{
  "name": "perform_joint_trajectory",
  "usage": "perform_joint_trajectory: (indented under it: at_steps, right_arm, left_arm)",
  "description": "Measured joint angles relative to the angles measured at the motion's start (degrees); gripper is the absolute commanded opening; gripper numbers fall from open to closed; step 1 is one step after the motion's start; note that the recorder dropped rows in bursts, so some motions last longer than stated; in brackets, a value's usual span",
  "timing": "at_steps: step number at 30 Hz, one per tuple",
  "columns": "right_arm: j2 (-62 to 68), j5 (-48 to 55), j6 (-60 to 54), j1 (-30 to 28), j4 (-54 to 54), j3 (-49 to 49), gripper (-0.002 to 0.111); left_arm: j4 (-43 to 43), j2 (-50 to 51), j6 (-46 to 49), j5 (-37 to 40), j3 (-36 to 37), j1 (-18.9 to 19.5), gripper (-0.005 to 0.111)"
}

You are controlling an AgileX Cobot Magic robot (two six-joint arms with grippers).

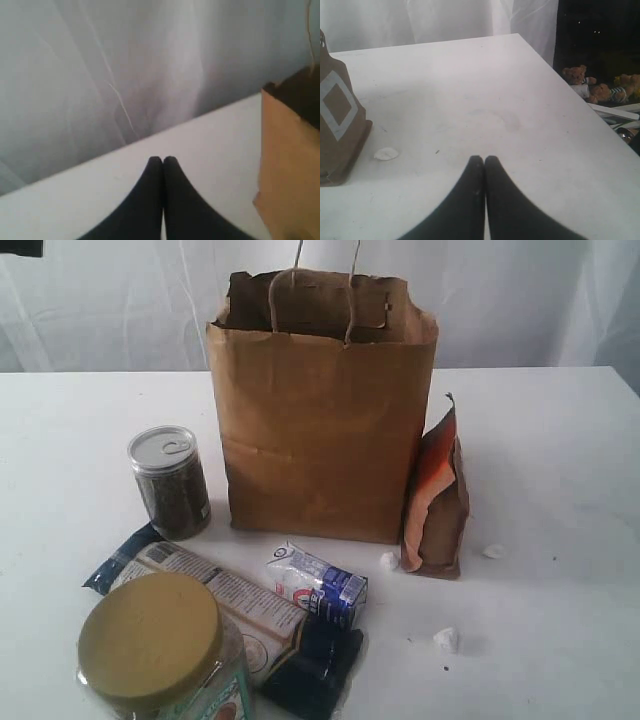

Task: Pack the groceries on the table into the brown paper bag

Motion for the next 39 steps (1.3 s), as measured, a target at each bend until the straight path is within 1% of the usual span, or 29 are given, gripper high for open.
perform_joint_trajectory:
  at_steps: [1, 4, 6, 8, 9, 10, 11, 13, 16, 19, 22, 24, 25, 26, 28, 31, 32, 34, 35, 36, 39]
  right_arm:
    - [0.00, 0.00, 0.00, 0.00, 0.00, 0.00, 0.000]
    - [0.00, 0.00, 0.00, 0.00, 0.00, 0.00, 0.000]
    - [0.00, 0.00, 0.00, 0.00, 0.00, 0.00, 0.000]
    - [0.00, 0.00, 0.00, 0.00, 0.00, 0.00, 0.000]
    - [0.00, 0.00, 0.00, 0.00, 0.00, 0.00, 0.000]
    - [0.00, 0.00, 0.00, 0.00, 0.00, 0.00, 0.000]
    - [0.00, 0.04, 0.00, 0.00, 0.00, 0.00, 0.000]
    - [0.00, 0.04, 0.00, 0.00, 0.00, 0.00, 0.000]
    - [0.00, 0.04, 0.00, 0.00, 0.00, 0.00, 0.000]
    - [0.00, 0.04, 0.00, 0.00, 0.00, 0.00, 0.000]
    - [0.00, 0.04, 0.00, 0.00, 0.00, 0.00, 0.000]
    - [0.00, 0.04, 0.00, 0.00, 0.00, 0.00, 0.000]
    - [0.00, 0.04, 0.00, 0.00, 0.00, 0.00, 0.000]
    - [0.00, 0.04, 0.00, 0.00, 0.00, 0.00, 0.000]
    - [0.00, 0.04, 0.00, 0.00, 0.00, 0.00, 0.000]
    - [0.00, 0.04, 0.00, 0.00, 0.00, 0.00, 0.000]
    - [0.00, 0.04, 0.00, 0.00, 0.00, 0.00, 0.000]
    - [0.00, 0.04, 0.00, 0.00, 0.00, 0.00, 0.000]
    - [0.00, 0.04, 0.00, 0.00, 0.00, 0.00, 0.000]
    - [0.00, 0.04, 0.00, 0.00, 0.00, 0.00, 0.000]
    - [0.00, 0.04, 0.00, 0.00, 0.00, 0.00, 0.000]
  left_arm:
    - [4.64, 2.45, -5.69, 3.52, -2.71, 0.00, 0.000]
    - [26.88, 10.92, -26.22, 16.65, -12.05, 0.12, 0.000]
    - [42.54, 16.62, -38.84, 28.71, -17.38, 0.78, 0.000]
    - [52.49, 21.29, -45.59, 38.32, -20.56, 2.00, 0.000]
    - [55.33, 22.63, -47.71, 42.04, -21.29, 2.67, 0.000]
    - [56.02, 23.82, -49.04, 44.32, -21.66, 3.66, 0.000]
    - [54.87, 24.50, -49.50, 45.44, -21.80, 4.68, 0.000]
    - [47.92, 24.76, -47.52, 45.73, -22.05, 6.39, 0.000]
    - [29.83, 24.76, -35.76, 46.49, -22.31, 7.08, 0.000]
    - [16.80, 24.76, -22.26, 48.25, -21.79, 6.00, 0.000]
    - [10.62, 24.76, -10.60, 48.68, -20.65, 3.89, 0.000]
    - [9.82, 24.76, -6.41, 48.02, -20.22, 2.09, 0.000]
    - [9.52, 24.76, -4.60, 47.38, -20.09, 1.16, 0.002]
    - [9.38, 24.76, -3.19, 46.69, -19.96, 0.46, 0.006]
    - [9.15, 24.76, 0.72, 45.09, -19.96, -1.16, 0.018]
    - [7.40, 24.76, 7.69, 43.86, -19.88, -2.41, 0.049]
    - [6.22, 24.76, 9.64, 43.56, -19.88, -2.51, 0.065]
    - [2.81, 24.76, 12.84, 42.39, -19.88, -2.70, 0.086]
    - [1.53, 24.76, 13.54, 41.68, -19.88, -2.70, 0.100]
    - [-0.45, 24.76, 14.23, 40.46, -19.88, -2.70, 0.106]
    - [-3.83, 24.76, 14.68, 38.70, -19.88, -2.70, 0.105]
